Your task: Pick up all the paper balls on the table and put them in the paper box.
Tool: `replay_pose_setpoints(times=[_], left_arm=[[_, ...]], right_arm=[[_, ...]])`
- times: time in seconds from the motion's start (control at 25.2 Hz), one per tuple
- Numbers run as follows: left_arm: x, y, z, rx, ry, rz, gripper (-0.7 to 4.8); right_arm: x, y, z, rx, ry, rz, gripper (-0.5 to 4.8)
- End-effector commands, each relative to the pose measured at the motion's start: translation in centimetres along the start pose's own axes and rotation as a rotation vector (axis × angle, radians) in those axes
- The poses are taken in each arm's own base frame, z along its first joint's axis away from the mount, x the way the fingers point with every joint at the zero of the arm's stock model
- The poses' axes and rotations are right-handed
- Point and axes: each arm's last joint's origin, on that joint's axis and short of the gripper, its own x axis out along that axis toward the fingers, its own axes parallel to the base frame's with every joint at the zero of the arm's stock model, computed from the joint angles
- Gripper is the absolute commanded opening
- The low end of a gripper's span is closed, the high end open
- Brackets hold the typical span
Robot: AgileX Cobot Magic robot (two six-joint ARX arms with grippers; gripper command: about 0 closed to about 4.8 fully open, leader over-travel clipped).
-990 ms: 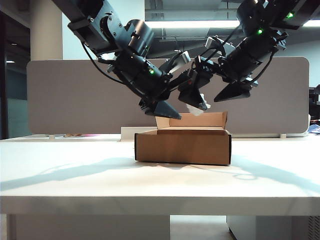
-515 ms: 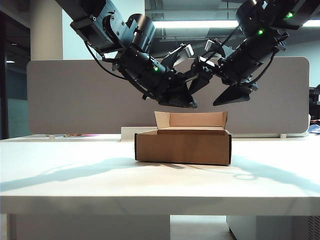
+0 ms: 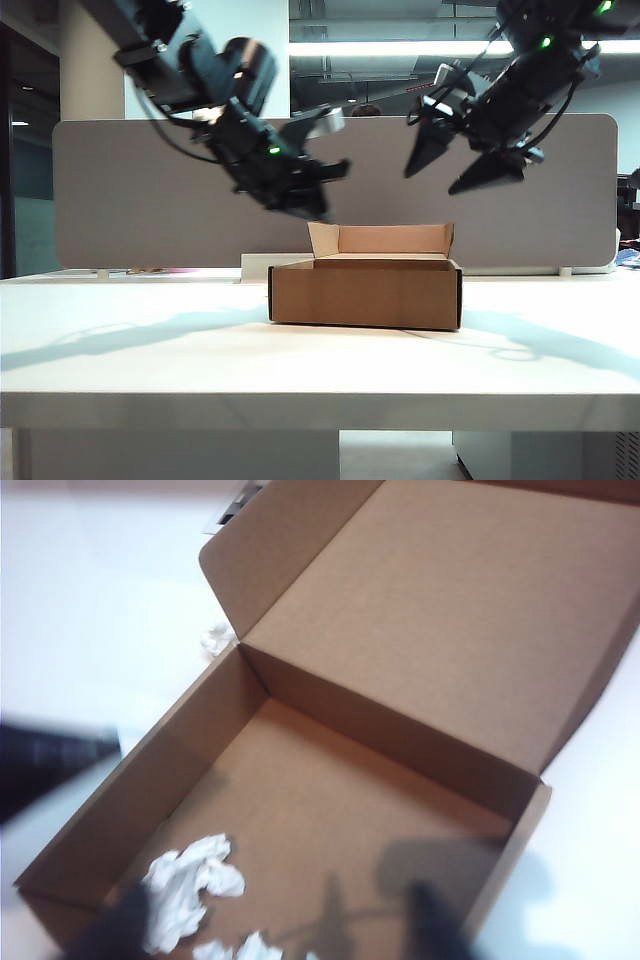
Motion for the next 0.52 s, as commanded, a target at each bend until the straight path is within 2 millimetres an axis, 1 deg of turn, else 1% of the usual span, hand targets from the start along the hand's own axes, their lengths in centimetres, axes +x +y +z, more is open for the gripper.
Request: replay_pose_setpoints(times=[0.04, 0.08, 0.12, 0.16, 0.2, 0.28, 0.36, 0.4, 0.44, 0.52], left_arm=[[-0.8, 2.8, 0.3, -0.01, -0.038, 0.077, 0.49], [-1.1, 3.8, 0.3, -0.016, -0.051, 0.102, 0.85], [-1.4, 4.7, 0.2, -0.02, -0.065, 0.122, 1.03], [-1.6, 5.3, 0.3, -0.022, -0.079, 0.136, 1.05], [-2.0, 6.6, 0.3, -0.024, -0.108, 0.166, 1.25], [-2.1, 7.3, 0.4, -0.019, -0.143, 0.182, 1.32], [-1.9, 7.5, 0.3, -0.016, -0.156, 0.188, 1.33], [-1.7, 7.6, 0.1, -0.016, -0.158, 0.188, 1.36], [-1.2, 7.6, -0.4, -0.017, -0.154, 0.187, 1.55], [-0.6, 7.7, -1.0, -0.018, -0.144, 0.186, 1.58]], right_arm=[[-0.9, 0.4, 0.1, 0.01, 0.042, 0.001, 0.62], [-1.1, 0.5, 0.0, 0.012, 0.051, 0.001, 0.03], [-1.2, 0.6, 0.0, 0.012, 0.059, 0.011, -0.04], [-1.2, 0.6, 0.0, 0.009, 0.064, 0.025, -0.06], [-1.2, 0.7, -0.2, 0.014, 0.079, 0.069, -0.06], [-1.2, 0.7, -0.3, 0.021, 0.098, 0.081, -0.06], [-1.2, 0.8, -0.5, 0.025, 0.114, 0.081, -0.06], [-1.2, 0.8, -0.6, 0.028, 0.122, 0.081, -0.06], [-1.3, 0.8, -0.7, 0.033, 0.137, 0.079, -0.06], [-1.3, 0.8, -0.9, 0.038, 0.152, 0.077, -0.06]])
